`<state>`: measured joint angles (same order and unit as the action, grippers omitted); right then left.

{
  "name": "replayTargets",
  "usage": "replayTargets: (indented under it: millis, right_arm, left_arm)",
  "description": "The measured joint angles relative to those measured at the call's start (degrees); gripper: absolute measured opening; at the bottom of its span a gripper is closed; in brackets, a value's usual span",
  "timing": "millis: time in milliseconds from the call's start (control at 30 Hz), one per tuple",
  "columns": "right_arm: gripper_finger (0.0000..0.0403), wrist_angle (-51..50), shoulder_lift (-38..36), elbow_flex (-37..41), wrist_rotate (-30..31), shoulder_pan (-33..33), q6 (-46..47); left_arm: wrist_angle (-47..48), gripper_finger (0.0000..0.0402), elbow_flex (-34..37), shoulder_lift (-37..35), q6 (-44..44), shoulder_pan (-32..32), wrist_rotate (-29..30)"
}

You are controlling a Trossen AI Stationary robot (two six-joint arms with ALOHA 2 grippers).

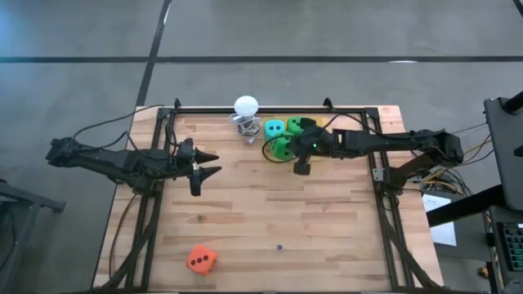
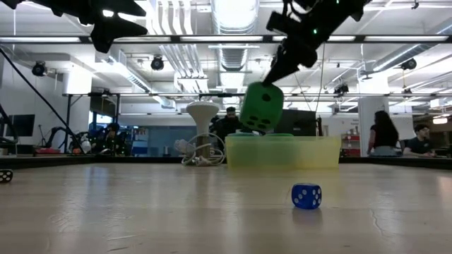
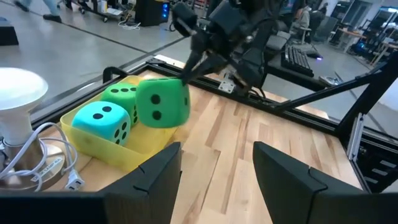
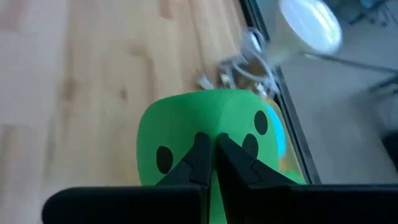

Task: Pick & Place Dice
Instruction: Put the large green dice into the yellow bin

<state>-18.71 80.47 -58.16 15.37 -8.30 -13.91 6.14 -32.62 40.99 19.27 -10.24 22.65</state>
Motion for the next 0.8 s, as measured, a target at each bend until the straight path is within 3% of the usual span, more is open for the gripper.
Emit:
replayTargets:
  millis: [267, 800]
  right_arm:
    - [0.0008, 0.03, -0.09, 3.88, 0.49, -4.64, -2.45]
    - [0.0008, -2.21, 2.8, 5.15, 5.99, -6.0, -5.31]
  left_arm:
    - [0.09, 0.0203, 0.0, 0.0, 0.02, 0.0, 0.0]
    - [1.02, 0.0203, 0.02, 0.04, 0.2, 0.0, -0.02]
